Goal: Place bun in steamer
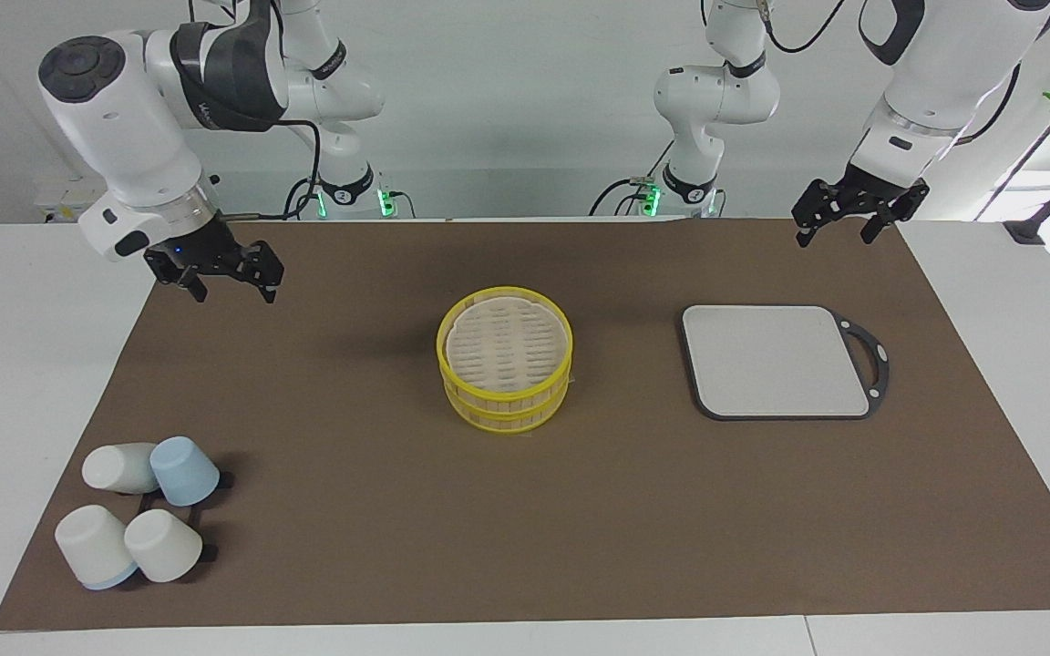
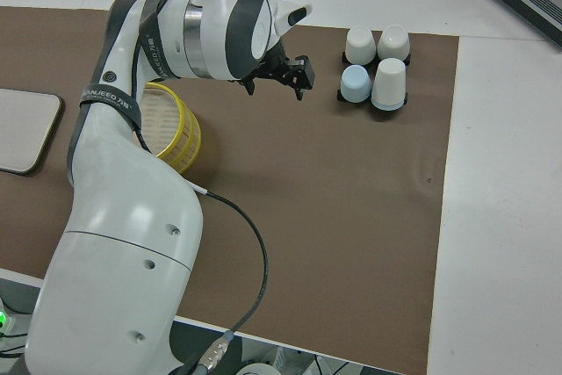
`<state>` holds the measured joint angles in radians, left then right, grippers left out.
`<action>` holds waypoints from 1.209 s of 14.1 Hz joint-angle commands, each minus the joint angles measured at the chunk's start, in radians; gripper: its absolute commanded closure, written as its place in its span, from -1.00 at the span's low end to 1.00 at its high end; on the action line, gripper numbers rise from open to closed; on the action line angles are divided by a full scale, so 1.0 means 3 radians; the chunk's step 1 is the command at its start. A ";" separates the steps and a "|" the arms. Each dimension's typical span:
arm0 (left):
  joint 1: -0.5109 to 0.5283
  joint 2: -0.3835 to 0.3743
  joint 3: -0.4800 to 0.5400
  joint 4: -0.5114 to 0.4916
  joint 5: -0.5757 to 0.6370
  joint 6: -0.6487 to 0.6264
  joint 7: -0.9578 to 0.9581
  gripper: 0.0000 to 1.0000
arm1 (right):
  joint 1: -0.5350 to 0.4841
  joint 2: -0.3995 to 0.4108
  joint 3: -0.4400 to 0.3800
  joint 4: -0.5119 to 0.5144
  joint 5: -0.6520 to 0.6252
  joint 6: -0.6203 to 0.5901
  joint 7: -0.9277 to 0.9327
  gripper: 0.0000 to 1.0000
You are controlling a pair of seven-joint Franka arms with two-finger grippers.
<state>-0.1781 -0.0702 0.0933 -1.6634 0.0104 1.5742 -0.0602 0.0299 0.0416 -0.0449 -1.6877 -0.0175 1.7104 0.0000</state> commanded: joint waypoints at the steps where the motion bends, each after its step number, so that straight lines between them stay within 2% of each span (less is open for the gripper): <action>1: 0.0001 -0.0057 0.0001 -0.0054 -0.0045 -0.0021 0.0022 -1.00 | -0.0197 0.0004 0.0047 0.0036 0.0063 -0.0050 -0.0256 -1.00; 4: 0.0001 -0.0057 -0.0004 -0.0054 -0.0045 -0.0016 0.0022 -1.00 | -0.0268 0.0035 0.0042 0.0119 0.0125 -0.0153 -0.0250 -1.00; 17: -0.0005 -0.0052 -0.0014 -0.0049 -0.0040 -0.0011 0.0022 -1.00 | -0.0269 0.0030 0.0042 0.0078 0.0012 -0.0097 -0.0424 -1.00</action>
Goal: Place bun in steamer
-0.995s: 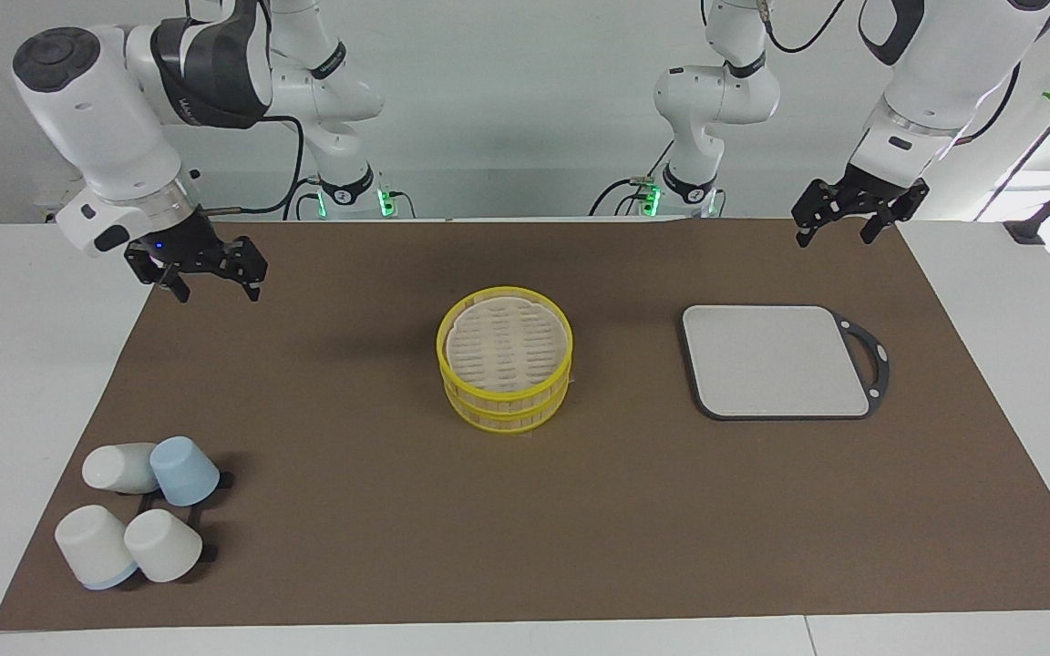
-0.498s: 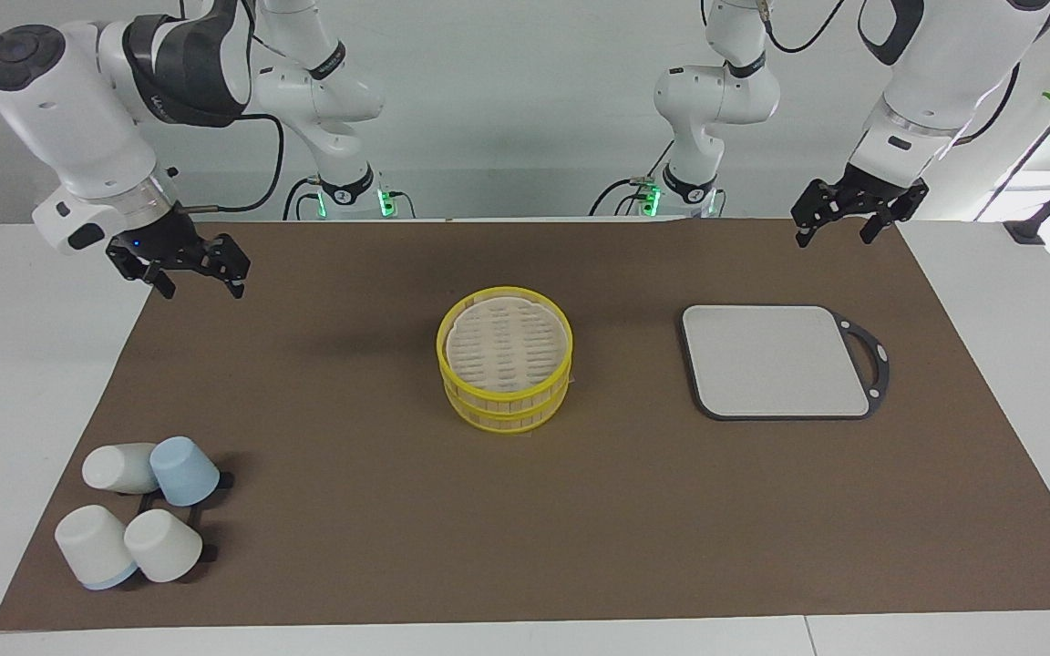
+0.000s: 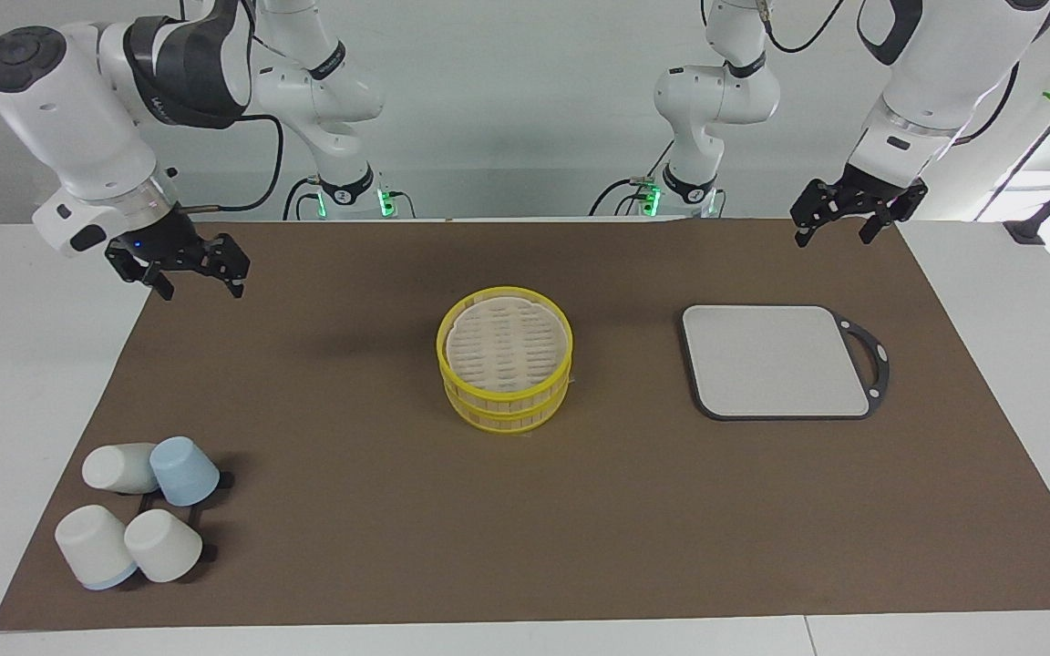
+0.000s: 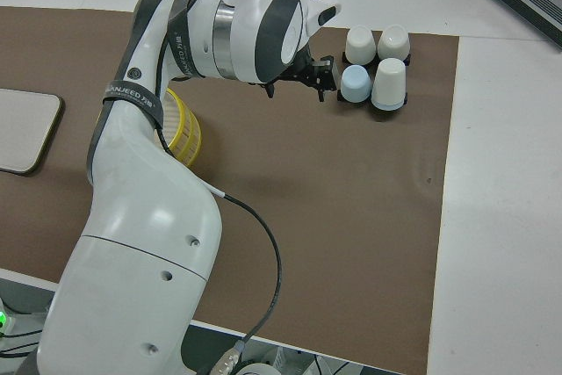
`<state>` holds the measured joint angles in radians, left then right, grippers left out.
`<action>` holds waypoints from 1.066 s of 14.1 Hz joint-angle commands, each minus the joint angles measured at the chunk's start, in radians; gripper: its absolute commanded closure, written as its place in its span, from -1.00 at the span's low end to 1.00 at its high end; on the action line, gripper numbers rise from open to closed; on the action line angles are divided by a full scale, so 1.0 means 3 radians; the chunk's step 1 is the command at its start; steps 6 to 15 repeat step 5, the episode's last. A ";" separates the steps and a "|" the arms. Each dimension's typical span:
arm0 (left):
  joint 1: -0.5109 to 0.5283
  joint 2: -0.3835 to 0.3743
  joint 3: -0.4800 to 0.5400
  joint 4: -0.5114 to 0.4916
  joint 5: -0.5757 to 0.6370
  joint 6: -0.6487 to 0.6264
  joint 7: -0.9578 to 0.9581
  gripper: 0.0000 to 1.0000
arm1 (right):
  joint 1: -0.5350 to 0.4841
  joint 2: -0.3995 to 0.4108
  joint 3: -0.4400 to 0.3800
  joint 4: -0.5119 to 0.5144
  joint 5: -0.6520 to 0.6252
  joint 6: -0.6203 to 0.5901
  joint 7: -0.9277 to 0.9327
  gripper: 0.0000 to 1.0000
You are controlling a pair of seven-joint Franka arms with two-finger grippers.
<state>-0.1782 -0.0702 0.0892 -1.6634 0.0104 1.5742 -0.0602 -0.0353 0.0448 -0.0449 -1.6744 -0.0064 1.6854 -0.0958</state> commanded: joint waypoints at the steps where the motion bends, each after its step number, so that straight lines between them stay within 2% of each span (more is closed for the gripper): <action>1: -0.0004 -0.0057 -0.0001 -0.0044 -0.0045 -0.0006 0.0022 -1.00 | -0.0041 0.0019 0.0042 0.0033 -0.0025 -0.0019 -0.0095 -1.00; 15: -0.0004 -0.0052 -0.0001 -0.0049 -0.0040 -0.0006 0.0022 -1.00 | -0.0041 0.0014 0.0042 0.0033 -0.0015 -0.0029 -0.0090 -1.00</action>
